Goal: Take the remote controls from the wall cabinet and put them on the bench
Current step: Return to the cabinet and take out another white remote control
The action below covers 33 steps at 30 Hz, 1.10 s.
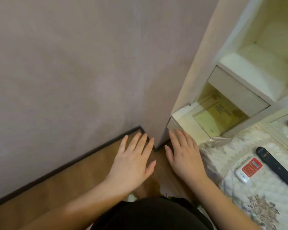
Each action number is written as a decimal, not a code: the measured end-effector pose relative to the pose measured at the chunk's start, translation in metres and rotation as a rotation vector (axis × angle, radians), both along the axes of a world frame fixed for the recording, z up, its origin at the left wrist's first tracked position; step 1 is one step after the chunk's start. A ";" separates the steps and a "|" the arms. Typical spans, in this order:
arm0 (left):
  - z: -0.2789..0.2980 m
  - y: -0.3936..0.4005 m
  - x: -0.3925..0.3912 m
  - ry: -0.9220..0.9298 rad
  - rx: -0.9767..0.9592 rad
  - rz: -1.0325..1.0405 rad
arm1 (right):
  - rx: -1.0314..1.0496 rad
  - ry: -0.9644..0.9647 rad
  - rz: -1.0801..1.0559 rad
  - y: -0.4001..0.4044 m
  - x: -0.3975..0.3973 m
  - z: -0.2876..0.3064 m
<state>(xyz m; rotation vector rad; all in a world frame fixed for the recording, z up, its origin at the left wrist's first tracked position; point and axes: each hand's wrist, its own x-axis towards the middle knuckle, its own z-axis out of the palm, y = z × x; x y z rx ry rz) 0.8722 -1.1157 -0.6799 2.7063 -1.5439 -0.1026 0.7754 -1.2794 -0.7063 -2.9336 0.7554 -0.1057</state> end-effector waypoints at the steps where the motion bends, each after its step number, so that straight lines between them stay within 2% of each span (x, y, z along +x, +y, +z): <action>1: 0.001 0.010 0.003 0.002 -0.001 0.026 | -0.003 0.002 0.026 0.009 0.006 0.001; 12: 0.002 0.099 0.020 0.006 0.035 0.372 | -0.031 0.017 0.332 0.078 0.064 0.015; 17: 0.005 0.124 0.015 0.009 -0.013 0.528 | -0.031 0.039 0.472 0.094 0.093 0.021; 26: 0.015 0.137 0.012 -0.009 0.001 0.838 | 0.000 0.026 0.799 0.111 0.148 0.024; 33: 0.032 0.144 0.021 -0.087 0.076 0.988 | 0.042 -0.039 1.023 0.125 0.189 0.030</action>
